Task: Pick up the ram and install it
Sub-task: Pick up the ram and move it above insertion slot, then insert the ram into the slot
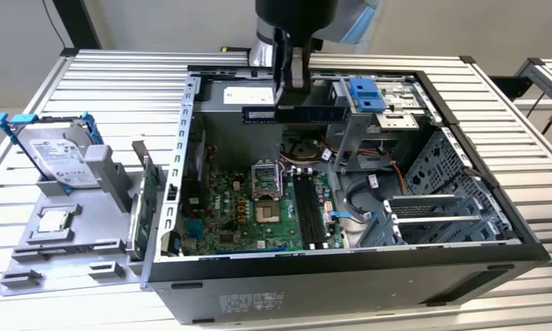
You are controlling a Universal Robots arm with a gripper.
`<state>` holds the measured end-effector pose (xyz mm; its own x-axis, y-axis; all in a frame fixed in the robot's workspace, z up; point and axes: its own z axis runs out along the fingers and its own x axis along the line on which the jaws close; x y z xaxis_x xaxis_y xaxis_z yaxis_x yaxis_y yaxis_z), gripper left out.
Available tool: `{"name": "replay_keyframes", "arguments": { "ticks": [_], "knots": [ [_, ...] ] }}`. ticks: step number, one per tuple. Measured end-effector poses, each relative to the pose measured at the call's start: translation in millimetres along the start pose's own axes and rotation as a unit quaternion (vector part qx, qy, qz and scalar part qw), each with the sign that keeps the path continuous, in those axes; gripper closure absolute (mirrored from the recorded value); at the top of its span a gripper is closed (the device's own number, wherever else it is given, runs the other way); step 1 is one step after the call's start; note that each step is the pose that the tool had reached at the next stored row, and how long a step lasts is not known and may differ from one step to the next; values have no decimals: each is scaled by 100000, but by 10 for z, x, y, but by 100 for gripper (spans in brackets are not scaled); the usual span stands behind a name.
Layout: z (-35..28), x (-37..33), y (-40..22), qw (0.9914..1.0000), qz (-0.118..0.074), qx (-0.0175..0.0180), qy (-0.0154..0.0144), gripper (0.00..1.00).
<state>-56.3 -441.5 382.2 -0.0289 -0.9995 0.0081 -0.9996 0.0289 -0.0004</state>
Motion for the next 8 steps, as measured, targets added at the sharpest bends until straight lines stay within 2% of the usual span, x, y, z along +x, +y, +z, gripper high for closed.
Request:
{"name": "replay_keyframes", "arguments": {
  "ticks": [8],
  "knots": [
    [59, -22, -137, 99969, 2507, -23, 33, 100]
  ]
}}
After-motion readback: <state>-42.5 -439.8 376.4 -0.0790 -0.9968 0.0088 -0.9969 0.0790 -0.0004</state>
